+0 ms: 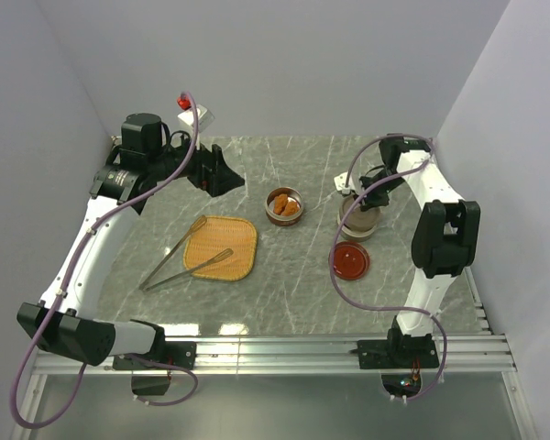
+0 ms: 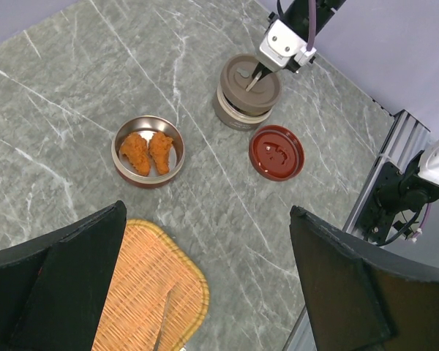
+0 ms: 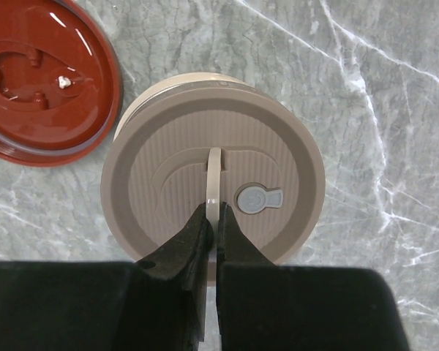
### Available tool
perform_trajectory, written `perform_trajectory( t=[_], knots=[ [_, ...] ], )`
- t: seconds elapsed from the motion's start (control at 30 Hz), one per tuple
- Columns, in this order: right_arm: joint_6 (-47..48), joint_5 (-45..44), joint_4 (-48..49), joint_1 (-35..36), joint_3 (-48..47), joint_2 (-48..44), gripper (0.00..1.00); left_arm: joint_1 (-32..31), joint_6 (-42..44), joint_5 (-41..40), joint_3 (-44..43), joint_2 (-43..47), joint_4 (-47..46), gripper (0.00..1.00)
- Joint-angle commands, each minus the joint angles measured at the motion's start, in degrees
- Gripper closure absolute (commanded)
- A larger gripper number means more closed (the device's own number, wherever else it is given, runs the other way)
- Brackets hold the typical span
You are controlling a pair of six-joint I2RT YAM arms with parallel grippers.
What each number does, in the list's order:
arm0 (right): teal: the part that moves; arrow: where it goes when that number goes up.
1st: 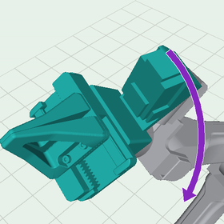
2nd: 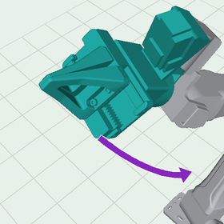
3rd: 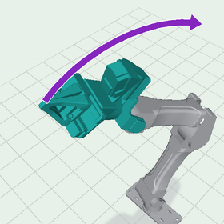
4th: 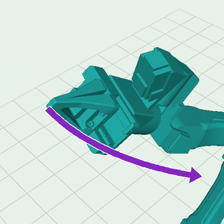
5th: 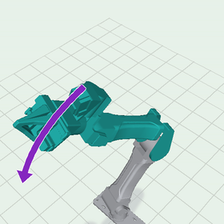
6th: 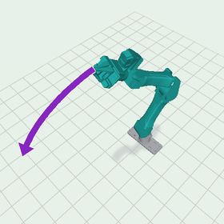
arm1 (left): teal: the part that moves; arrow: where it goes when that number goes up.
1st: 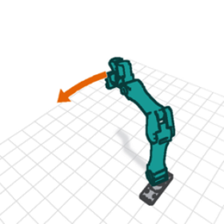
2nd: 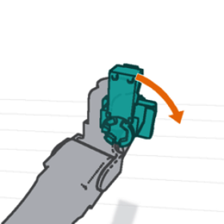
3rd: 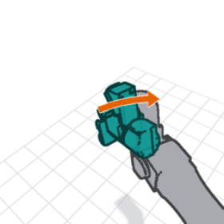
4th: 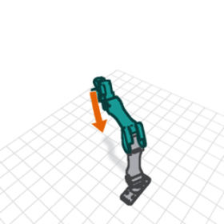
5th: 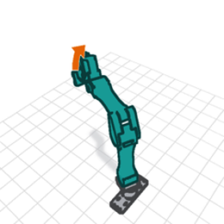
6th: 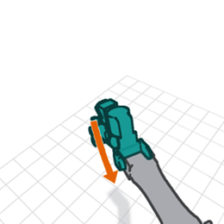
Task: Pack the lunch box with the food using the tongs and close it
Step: Put the lid back on the lunch box
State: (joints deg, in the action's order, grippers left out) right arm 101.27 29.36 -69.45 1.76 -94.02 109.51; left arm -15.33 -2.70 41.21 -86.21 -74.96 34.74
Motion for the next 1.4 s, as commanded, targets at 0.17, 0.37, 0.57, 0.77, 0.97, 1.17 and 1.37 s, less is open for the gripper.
perform_trajectory(
  t=[0.17,0.37,0.57,0.77,0.97,1.17,1.37],
  knots=[
    [0.24,-0.98,1.86,0.96,2.52,-0.18,1.00,0.22,-0.55,1.77,-0.27,-0.45,-1.78,0.01],
    [0.15,-1.24,2.83,0.88,4.19,-0.62,1.00,0.22,-0.99,2.29,0.17,-0.63,-2.13,0.01],
    [-0.55,-1.15,3.80,0.97,4.63,-0.27,1.00,0.22,-1.08,2.65,0.08,-0.89,-2.31,0.01],
    [-2.30,0.68,2.40,0.88,3.50,0.61,1.00,0.22,-1.08,2.73,0.26,-0.98,-2.22,0.01],
    [-4.33,3.42,-0.95,0.88,-0.20,2.90,1.00,0.22,-1.08,2.65,0.70,-0.72,-2.31,0.01],
    [-4.59,3.16,-2.18,0.88,-0.99,3.86,1.00,0.22,-1.08,2.82,0.52,-0.72,-2.14,0.01],
    [-6.70,0.61,-4.55,0.97,-2.05,5.80,1.00,0.22,-1.08,2.82,0.78,-0.63,-2.22,0.01]
  ],
)
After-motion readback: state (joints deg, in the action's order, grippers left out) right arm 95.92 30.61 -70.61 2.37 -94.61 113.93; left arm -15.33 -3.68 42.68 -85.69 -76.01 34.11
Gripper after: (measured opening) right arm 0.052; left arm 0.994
